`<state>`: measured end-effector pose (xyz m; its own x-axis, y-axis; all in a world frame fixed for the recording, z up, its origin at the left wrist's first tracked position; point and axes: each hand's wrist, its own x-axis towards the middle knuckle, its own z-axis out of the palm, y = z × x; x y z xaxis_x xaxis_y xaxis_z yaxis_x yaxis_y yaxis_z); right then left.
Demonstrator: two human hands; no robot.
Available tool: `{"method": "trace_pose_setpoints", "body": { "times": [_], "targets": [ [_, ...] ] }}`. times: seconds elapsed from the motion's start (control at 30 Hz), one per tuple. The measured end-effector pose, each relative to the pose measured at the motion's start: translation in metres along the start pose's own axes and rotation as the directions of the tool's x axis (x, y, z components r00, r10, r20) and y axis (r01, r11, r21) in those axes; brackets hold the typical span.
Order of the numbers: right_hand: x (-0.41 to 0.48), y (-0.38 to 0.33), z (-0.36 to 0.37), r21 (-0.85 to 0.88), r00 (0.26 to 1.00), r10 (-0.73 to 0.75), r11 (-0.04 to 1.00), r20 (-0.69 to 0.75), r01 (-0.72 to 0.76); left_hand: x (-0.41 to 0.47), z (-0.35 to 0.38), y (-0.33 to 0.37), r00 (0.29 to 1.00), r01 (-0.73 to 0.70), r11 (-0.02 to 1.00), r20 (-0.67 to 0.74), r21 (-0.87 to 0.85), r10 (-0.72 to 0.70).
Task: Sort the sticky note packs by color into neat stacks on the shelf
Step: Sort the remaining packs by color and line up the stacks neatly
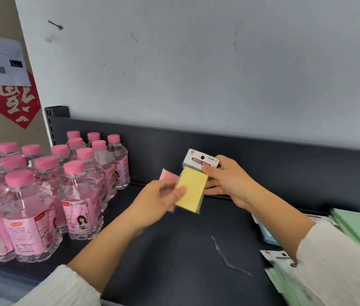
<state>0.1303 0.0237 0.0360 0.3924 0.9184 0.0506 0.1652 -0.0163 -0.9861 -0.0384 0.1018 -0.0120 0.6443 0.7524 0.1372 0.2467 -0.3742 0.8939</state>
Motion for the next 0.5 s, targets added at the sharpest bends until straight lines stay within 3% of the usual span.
{"method": "trace_pose_setpoints", "body": {
  "times": [0.1, 0.27, 0.4, 0.5],
  "targets": [
    [-0.026, 0.002, -0.02, -0.045, 0.996, -0.048, 0.998, -0.075, 0.045, 0.003, 0.025, 0.012, 0.992, -0.001, 0.999, 0.123, -0.054, 0.008],
    [-0.08, 0.007, -0.066, 0.062, 0.984, -0.054, 0.996, -0.168, 0.065, -0.005, 0.073, 0.046, 0.992, -0.039, 0.992, 0.114, -0.121, 0.053],
    [-0.126, 0.019, -0.09, -0.066, 0.973, -0.038, 0.998, -0.226, 0.024, -0.025, 0.112, 0.081, 0.989, -0.077, 0.968, 0.103, -0.239, 0.104],
    [-0.157, 0.031, -0.105, -0.058, 0.946, -0.083, 0.996, -0.314, 0.068, -0.045, 0.14, 0.106, 0.983, -0.101, 0.961, 0.125, -0.256, 0.136]
  ]
}}
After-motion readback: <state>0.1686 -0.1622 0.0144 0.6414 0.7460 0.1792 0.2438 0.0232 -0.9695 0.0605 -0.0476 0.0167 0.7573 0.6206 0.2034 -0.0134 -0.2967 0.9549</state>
